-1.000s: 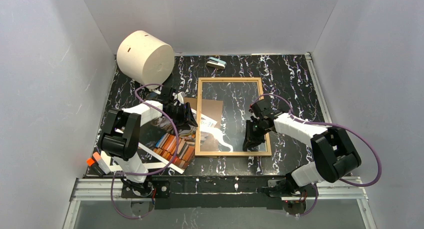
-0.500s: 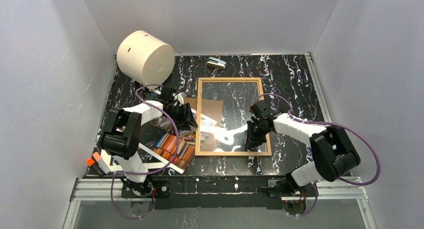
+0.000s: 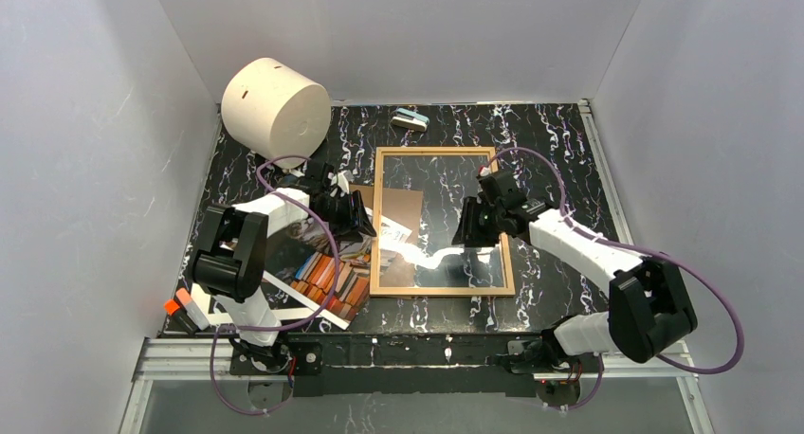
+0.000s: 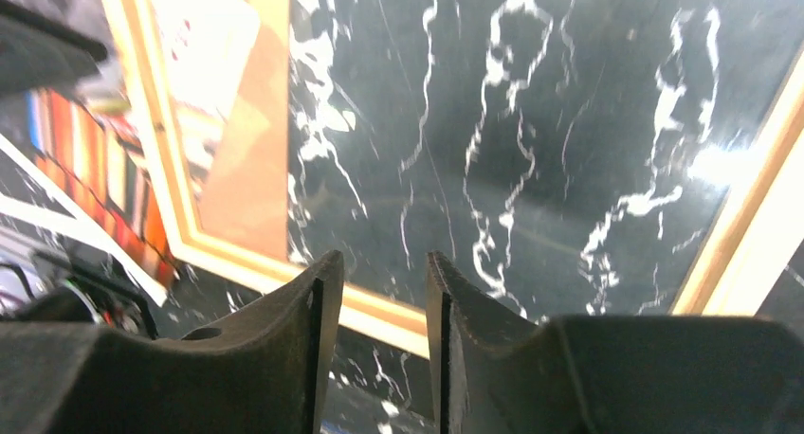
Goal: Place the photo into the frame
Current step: Adjust the photo frame item on the photo frame, then move the photo frame to the center of the board.
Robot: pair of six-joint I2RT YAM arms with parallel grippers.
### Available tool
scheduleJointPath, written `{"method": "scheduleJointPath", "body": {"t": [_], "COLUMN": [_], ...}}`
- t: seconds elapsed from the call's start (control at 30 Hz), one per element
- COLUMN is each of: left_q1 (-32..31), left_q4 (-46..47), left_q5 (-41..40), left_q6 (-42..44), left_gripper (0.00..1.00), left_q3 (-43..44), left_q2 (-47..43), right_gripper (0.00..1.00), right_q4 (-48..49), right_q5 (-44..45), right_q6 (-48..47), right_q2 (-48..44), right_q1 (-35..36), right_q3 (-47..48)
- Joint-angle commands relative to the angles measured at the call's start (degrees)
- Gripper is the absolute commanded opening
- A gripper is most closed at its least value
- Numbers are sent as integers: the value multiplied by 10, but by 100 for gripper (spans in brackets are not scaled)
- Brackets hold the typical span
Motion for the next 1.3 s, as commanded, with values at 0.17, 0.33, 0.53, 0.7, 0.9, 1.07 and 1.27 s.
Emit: {"method": "scheduleJointPath", "body": {"t": [0.17,0.33,0.53,0.7,0.9,1.07,1.27], "left_q1": [-5,1,27,51,68,79,98], "left_q4": [-36,-92,-163,-181,-180,-164,-162], "left_q5": [-81,-201,-320,-342,-339,-335,-337], "left_q6": [1,-23,-55,-73,-69,-54,-31], "left_gripper": [44,44,43,43,43,43,43], "left_q3": [48,49,8,-41,-68,-94,-102], "left_q2": [-30,-77,-140,-173,-180,-162,-135], "right_gripper": [46,46,46,45,44,44,45], "right_q4": [152,173,147,128,99,54,40], "right_q5": [-25,-84,-132,-141,-100,-49,4], "right_q6": [64,68,102,116,113,93,71], "right_q2": [160,280,424,504,534,532,493], "right_q1": [-2,53,121,145,150,149,130], "right_q3": [157,302,448,504,528,514,449]}}
